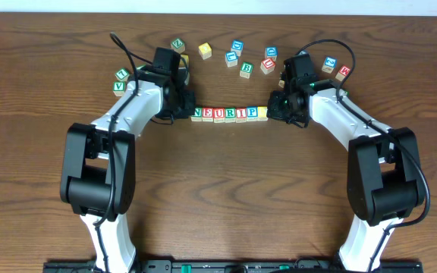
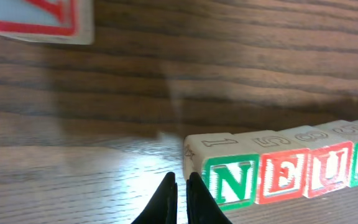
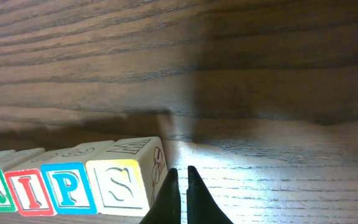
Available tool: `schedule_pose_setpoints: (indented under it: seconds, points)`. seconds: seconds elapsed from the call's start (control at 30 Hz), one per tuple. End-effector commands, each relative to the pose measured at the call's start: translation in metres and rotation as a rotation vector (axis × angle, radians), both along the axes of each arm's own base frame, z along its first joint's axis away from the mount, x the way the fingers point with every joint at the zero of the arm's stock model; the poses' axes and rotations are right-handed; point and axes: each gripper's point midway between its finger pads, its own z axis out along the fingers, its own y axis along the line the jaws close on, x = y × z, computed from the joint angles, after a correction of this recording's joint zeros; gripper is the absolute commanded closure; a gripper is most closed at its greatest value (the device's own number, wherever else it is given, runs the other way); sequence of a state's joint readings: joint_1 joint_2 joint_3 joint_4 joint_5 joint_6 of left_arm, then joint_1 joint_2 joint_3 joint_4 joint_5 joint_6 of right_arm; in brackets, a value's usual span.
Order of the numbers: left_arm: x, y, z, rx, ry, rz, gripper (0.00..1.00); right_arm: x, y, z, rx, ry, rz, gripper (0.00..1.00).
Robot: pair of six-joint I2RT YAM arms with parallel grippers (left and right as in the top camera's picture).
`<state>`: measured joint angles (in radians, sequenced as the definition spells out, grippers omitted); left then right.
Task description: Spell out NEURIPS
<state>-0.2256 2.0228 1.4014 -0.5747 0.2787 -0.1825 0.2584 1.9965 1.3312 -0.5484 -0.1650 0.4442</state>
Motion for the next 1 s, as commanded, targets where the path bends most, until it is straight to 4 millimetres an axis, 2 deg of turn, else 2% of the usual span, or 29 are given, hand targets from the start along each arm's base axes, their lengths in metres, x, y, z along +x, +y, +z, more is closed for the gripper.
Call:
schedule_pose_setpoints:
  seconds: [0.0, 0.67, 0.83, 0.97]
  points:
    - [0.001, -0.005, -0.002, 0.002, -0.003, -0.019, 0.92, -0.004, 0.002, -0.007, 0.004, 0.021, -0.004, 0.99]
    - [0.002, -0.003, -0.002, 0.005, -0.005, -0.016, 0.92, -0.002, -0.001, -0.006, 0.005, 0.02, -0.011, 0.99]
    - [0.005, 0.004, 0.003, 0.004, -0.015, -0.003, 0.92, 0.001, -0.019, -0.002, 0.005, 0.021, -0.052, 0.99]
    - [0.011, 0.016, 0.017, 0.004, -0.052, 0.02, 0.92, 0.003, -0.037, 0.009, 0.007, 0.015, -0.093, 0.99]
